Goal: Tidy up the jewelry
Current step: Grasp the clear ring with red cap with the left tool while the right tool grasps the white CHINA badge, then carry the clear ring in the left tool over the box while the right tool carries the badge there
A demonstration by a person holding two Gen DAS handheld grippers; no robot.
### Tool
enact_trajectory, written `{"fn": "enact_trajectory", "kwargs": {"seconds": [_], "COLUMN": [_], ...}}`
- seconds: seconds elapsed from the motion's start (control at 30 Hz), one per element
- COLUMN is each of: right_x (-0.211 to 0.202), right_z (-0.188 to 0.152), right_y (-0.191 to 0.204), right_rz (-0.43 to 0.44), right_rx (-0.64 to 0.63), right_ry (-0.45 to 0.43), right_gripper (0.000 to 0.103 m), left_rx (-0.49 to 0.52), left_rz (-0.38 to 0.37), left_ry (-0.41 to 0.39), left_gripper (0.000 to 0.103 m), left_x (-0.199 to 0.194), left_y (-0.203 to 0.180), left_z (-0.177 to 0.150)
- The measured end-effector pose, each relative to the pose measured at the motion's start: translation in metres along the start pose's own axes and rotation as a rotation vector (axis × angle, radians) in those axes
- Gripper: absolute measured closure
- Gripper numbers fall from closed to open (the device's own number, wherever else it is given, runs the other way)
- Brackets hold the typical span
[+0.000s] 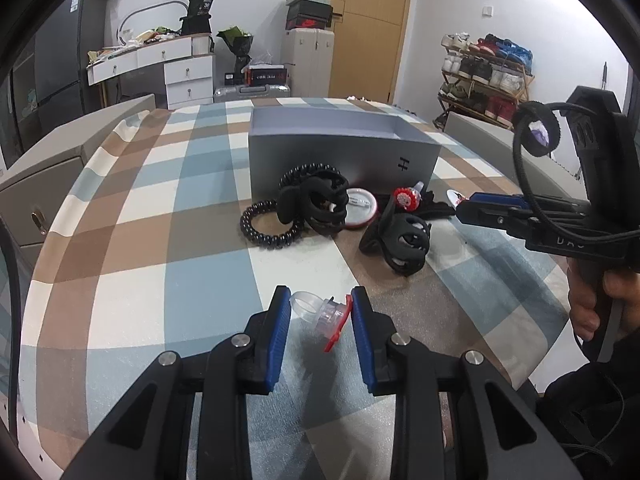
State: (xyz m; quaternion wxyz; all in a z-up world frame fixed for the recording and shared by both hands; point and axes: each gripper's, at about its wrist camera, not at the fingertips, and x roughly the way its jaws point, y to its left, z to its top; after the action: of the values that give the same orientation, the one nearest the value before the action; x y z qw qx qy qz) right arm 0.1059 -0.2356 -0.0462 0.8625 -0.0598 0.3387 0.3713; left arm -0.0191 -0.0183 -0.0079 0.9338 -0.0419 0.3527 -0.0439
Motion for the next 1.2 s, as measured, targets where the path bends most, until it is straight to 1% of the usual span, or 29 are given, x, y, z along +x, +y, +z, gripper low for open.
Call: {"fn": "enact_trajectory", "kwargs": {"seconds": [0.23, 0.57, 0.87, 1.07, 1.2], "right_x": [-0.008, -0.019, -0.014, -0.004, 0.003], "right_z": [0.004, 0.025, 0.059, 0.079, 0.092], "right_y": [0.002, -0.006, -0.013, -0.018, -0.023], "right_rz": [0.030, 0.051, 0.072, 0.073, 0.094], "right_rx": [0.002, 0.054, 0.104, 0.132, 0.168], "right_ry": [-0.048, -0.095, -0.127, -0.135, -0.139], "right_gripper": [0.061, 0.061, 0.061, 0.061, 0.061], "left_rx": [-0.013, -0.007, -0.001, -0.003, -0.023], "left_rz": [0.007, 0.012, 0.035, 0.053, 0.056], "left_ry": [-0.050, -0.121, -0.166, -0.181, -0.182], "left_gripper": [0.078, 0.078, 0.078, 0.078, 0.078], "left_x": [-0.003, 0.003, 0.018, 0.031, 0.036], "left_y": [0.005, 0.008, 0.012, 0.018, 0.024], "left_z": [0.014, 0.048, 0.073, 0.089, 0.098]}}
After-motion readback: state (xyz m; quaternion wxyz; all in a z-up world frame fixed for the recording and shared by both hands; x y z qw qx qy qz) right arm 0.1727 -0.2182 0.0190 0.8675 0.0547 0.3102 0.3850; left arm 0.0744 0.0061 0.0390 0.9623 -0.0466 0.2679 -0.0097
